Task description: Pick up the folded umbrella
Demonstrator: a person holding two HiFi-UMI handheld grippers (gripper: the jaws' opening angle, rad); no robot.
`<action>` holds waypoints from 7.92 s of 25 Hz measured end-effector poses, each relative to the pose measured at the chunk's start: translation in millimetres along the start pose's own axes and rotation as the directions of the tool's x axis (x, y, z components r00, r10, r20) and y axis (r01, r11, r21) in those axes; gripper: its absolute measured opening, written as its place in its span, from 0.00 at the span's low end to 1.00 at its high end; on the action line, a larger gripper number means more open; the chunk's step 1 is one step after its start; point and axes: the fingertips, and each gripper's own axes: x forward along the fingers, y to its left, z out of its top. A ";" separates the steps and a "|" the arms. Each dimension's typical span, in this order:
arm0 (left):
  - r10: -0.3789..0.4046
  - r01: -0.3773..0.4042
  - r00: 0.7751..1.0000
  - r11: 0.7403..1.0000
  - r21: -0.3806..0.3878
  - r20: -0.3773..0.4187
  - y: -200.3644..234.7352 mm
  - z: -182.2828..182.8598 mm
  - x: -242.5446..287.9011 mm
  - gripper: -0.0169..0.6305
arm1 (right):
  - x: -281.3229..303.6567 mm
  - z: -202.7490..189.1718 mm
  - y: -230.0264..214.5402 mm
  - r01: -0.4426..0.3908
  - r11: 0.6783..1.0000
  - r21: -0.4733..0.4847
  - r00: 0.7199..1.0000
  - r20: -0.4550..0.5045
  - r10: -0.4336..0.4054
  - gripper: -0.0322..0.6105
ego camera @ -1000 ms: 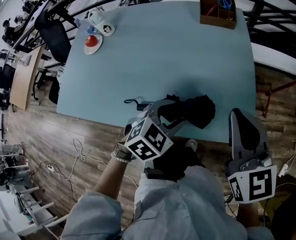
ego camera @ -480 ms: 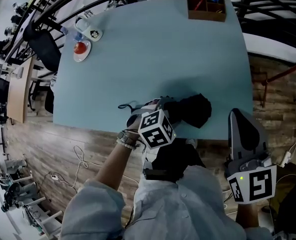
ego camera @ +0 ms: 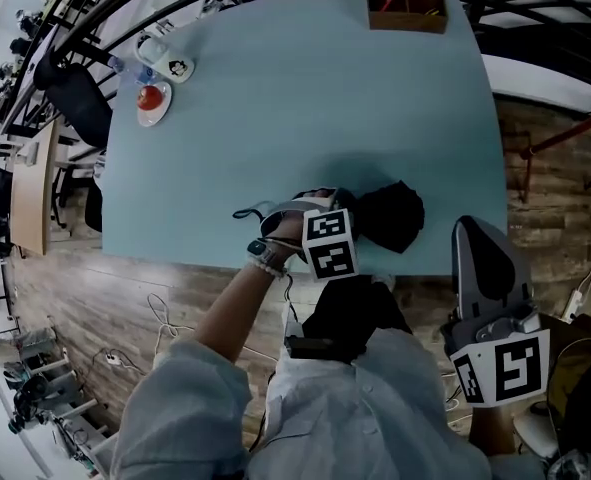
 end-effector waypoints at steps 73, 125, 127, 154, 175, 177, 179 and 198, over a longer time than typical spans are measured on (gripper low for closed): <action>0.686 -0.147 0.434 0.693 -0.705 0.584 56.4 48.2 -292.3 0.48 | -31.5 51.6 1.4 0.074 0.992 -0.098 0.990 0.131 -0.060 0.05; 0.643 -0.023 0.218 0.756 -0.654 0.735 -50.0 -49.4 -376.9 0.48 | -66.7 38.4 150.1 0.230 0.968 -0.099 0.962 0.171 -0.211 0.05; 0.639 -0.027 0.220 0.760 -0.650 0.737 -49.6 -49.5 -376.4 0.48 | -69.2 39.6 151.9 0.242 0.965 -0.099 0.960 0.166 -0.224 0.05; 0.677 -0.116 0.201 0.734 -0.669 0.708 -73.4 -10.1 -404.8 0.48 | -82.3 75.4 131.3 0.155 0.979 -0.129 0.965 0.234 -0.122 0.05; 0.727 -0.133 0.203 0.684 -0.717 0.656 -85.1 -10.0 -391.1 0.48 | -75.6 63.5 129.0 0.064 0.986 -0.153 0.972 0.232 -0.028 0.05; 0.719 -0.130 0.202 0.693 -0.709 0.665 -86.4 -4.7 -390.2 0.48 | -79.4 62.9 124.8 0.076 0.986 -0.147 0.971 0.236 -0.040 0.05; 0.712 -0.130 0.204 0.700 -0.702 0.672 -87.1 -1.1 -389.6 0.48 | -81.9 61.0 121.2 0.082 0.986 -0.146 0.971 0.234 -0.046 0.05; 0.706 -0.125 0.216 0.705 -0.698 0.674 -86.9 5.2 -385.8 0.48 | -82.6 61.5 118.7 0.078 0.986 -0.150 0.971 0.236 -0.041 0.05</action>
